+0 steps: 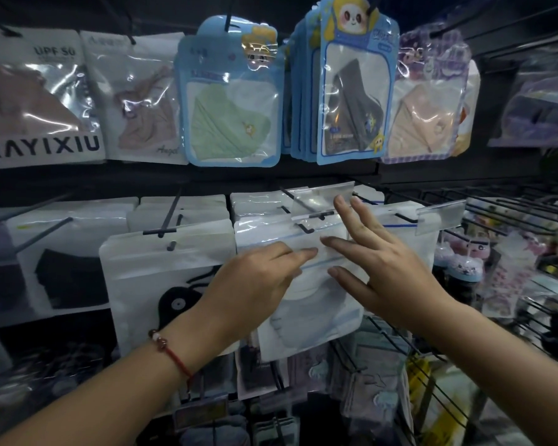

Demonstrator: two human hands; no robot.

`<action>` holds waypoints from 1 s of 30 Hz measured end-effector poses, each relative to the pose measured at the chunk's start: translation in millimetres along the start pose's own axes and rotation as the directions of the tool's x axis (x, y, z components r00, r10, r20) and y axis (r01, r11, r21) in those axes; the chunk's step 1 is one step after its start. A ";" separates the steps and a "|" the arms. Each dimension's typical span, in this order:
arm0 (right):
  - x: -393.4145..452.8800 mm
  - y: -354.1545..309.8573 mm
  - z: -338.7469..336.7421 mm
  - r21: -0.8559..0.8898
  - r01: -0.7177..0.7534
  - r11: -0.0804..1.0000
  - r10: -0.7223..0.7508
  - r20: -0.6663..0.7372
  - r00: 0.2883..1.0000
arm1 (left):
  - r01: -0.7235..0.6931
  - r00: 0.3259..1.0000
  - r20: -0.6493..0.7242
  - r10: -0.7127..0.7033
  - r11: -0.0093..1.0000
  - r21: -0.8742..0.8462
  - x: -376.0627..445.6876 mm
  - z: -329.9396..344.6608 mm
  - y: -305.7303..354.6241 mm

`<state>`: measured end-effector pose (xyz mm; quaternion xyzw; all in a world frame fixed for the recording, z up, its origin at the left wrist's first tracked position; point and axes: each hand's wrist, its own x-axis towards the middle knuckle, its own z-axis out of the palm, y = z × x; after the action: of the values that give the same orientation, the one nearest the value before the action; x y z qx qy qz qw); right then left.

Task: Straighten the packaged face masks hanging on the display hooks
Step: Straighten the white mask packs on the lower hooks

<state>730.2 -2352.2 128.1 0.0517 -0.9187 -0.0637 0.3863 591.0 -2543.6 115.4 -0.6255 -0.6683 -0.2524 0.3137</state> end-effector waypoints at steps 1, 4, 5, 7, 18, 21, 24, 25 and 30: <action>0.1 0.4 -0.1 -0.005 0.001 1.000 -0.001 -0.001 1.000 | 0.004 1.000 -0.005 -0.004 1.000 0.001 2.2 -0.9 -0.9; -0.4 1.7 -0.7 -0.034 -0.005 0.999 0.004 -0.005 1.000 | 0.024 1.000 -0.015 -0.024 1.000 -0.005 12.7 -1.5 -3.1; -0.7 2.1 -0.8 -0.044 -0.007 0.999 0.007 -0.002 1.000 | 0.033 0.999 -0.021 -0.033 0.999 -0.009 16.4 -0.7 -4.8; -1.1 2.7 -0.5 -0.058 -0.008 0.998 0.009 0.004 1.000 | 0.069 0.997 -0.026 -0.070 0.997 -0.021 22.6 1.1 -9.6; -5.0 -2.6 -4.8 -0.024 -0.017 1.000 0.017 0.023 1.000 | 0.144 0.990 -0.028 -0.141 0.967 0.212 23.8 13.4 -24.1; -5.3 -2.9 -12.4 0.013 -0.001 1.000 0.000 0.061 0.998 | 0.154 0.988 -0.018 -0.155 0.949 0.274 19.5 12.4 -18.6; -1.0 6.0 -33.2 0.044 0.030 0.999 -0.035 0.117 0.993 | 0.223 0.961 0.088 -0.263 0.921 0.321 14.0 -3.9 -4.8; 1.6 8.9 -43.0 0.057 0.025 0.998 -0.033 0.143 0.989 | 0.266 0.936 0.137 -0.325 0.906 0.328 12.6 -12.3 1.0; 15.1 14.0 -96.0 0.112 0.032 0.993 -0.048 0.139 0.989 | 0.384 0.826 0.220 -0.519 0.803 0.456 21.2 -67.8 40.6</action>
<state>787.8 -2347.9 207.4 0.0866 -0.9448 -0.0245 0.3151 638.0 -2575.1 174.5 -0.4028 -0.8792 -0.0718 0.2442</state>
